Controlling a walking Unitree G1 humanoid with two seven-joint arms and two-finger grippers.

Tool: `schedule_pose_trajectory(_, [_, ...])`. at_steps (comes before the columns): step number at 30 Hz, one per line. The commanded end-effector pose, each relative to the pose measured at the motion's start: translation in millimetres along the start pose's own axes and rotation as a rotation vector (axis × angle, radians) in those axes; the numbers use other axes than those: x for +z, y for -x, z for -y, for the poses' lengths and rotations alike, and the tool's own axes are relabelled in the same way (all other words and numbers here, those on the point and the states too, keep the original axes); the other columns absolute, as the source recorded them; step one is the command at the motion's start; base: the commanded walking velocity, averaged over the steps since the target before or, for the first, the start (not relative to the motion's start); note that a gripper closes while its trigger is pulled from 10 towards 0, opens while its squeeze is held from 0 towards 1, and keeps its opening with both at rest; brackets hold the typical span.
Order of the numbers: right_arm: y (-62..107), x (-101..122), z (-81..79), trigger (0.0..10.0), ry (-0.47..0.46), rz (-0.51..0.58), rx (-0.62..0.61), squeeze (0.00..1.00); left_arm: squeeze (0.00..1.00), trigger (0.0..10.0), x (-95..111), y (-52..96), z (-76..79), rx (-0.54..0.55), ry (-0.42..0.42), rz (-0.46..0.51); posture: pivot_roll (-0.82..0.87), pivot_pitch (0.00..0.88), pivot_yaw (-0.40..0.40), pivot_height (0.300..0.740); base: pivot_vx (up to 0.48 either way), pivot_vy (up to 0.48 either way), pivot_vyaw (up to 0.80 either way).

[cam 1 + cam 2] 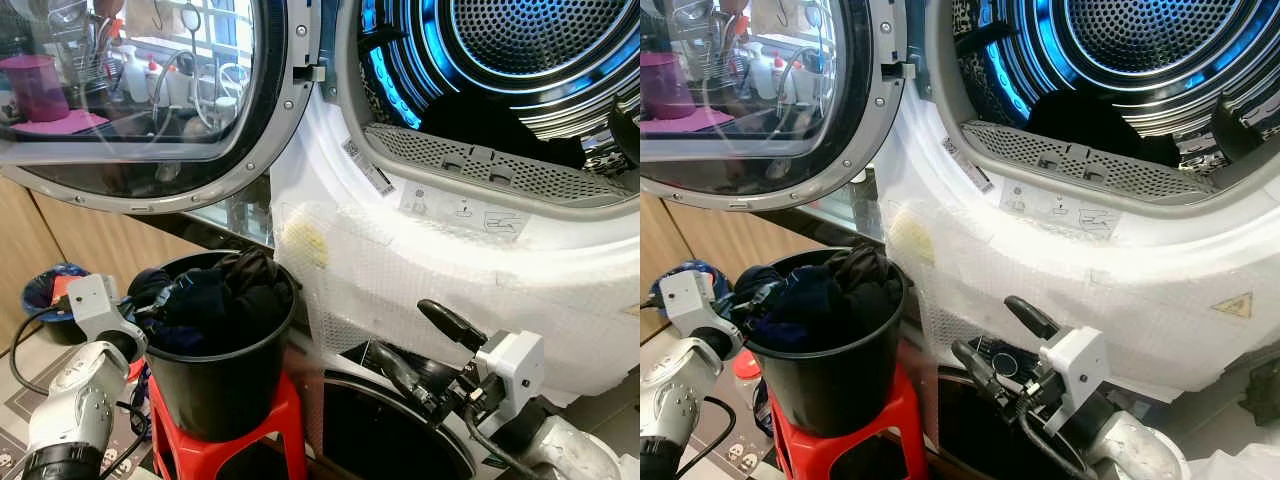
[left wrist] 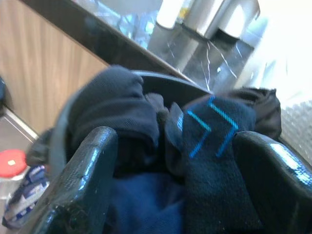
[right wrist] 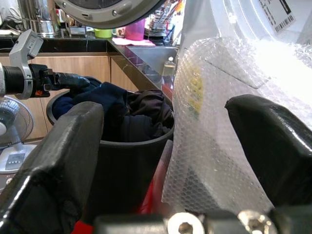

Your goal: Clothes washing

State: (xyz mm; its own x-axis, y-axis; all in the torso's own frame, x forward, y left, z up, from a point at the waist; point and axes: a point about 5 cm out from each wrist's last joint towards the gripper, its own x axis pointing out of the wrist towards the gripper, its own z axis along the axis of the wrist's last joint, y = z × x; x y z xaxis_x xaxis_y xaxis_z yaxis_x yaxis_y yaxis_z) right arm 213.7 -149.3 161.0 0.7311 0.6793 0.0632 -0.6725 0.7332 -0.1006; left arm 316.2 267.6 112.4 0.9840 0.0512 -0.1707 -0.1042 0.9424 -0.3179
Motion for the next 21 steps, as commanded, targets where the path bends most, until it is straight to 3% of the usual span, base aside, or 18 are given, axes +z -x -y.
schedule_pose_trajectory(1, [1.4,7.8,1.7,10.0,0.03,0.006,-0.009,0.0,0.0,10.0,-0.2,-3.9,5.0,-0.019,-0.016,-0.024,-0.01,0.102,-0.043,0.74,0.0,0.0,0.0])
schedule_pose_trajectory(11, [2.1,7.0,0.5,10.0,0.028,-0.001,-0.023,0.0,0.0,10.0,4.2,-16.4,20.0,-0.097,-0.086,-0.087,-0.02,0.101,-0.035,0.74,0.0,0.0,0.0])
schedule_pose_trajectory(16, [2.0,7.4,0.5,10.0,0.032,-0.005,-0.028,0.0,0.0,10.0,-0.4,-21.0,26.9,-0.129,-0.073,-0.14,-0.03,0.097,-0.03,0.74,0.0,0.0,0.0])
schedule_pose_trajectory(21, [2.4,7.3,-0.1,10.0,0.034,-0.008,-0.029,0.0,0.0,10.0,-5.6,-23.2,28.9,-0.136,-0.114,-0.196,-0.03,0.092,-0.028,0.74,0.0,0.0,0.0])
